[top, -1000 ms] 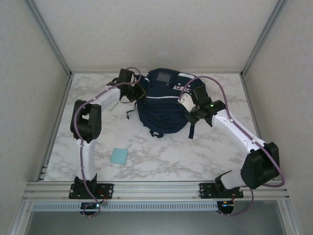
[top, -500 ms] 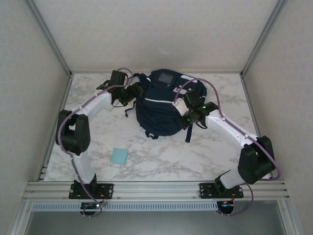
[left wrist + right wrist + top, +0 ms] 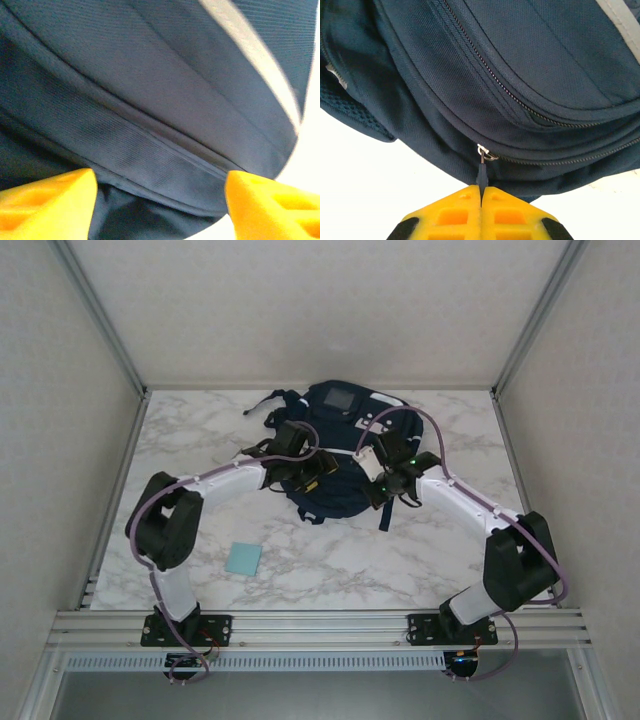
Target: Pack books, pencil case, and school supplies into a backpack
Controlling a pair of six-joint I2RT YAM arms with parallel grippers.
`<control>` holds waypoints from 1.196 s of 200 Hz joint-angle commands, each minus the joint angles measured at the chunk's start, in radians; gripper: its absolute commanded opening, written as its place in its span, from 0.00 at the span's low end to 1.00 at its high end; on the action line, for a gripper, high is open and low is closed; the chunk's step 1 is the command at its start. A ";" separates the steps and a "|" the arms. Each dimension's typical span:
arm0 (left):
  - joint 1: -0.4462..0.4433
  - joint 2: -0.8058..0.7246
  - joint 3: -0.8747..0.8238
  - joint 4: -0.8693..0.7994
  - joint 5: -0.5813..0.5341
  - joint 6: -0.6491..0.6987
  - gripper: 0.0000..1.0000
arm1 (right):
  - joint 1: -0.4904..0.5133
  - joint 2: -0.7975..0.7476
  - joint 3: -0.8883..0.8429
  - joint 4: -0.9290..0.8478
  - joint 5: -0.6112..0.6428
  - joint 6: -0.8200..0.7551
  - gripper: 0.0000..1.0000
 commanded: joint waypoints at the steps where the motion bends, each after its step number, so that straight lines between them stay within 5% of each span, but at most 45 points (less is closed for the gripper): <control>1: 0.001 0.062 0.021 0.079 -0.082 -0.043 0.47 | 0.003 -0.043 -0.021 -0.002 0.014 0.017 0.00; 44: 0.014 0.103 0.025 0.046 -0.115 0.018 0.00 | -0.046 -0.039 -0.057 0.005 0.064 0.031 0.00; 239: 0.070 -0.005 -0.145 0.005 -0.094 0.083 0.00 | -0.304 0.165 0.046 0.261 0.267 -0.082 0.00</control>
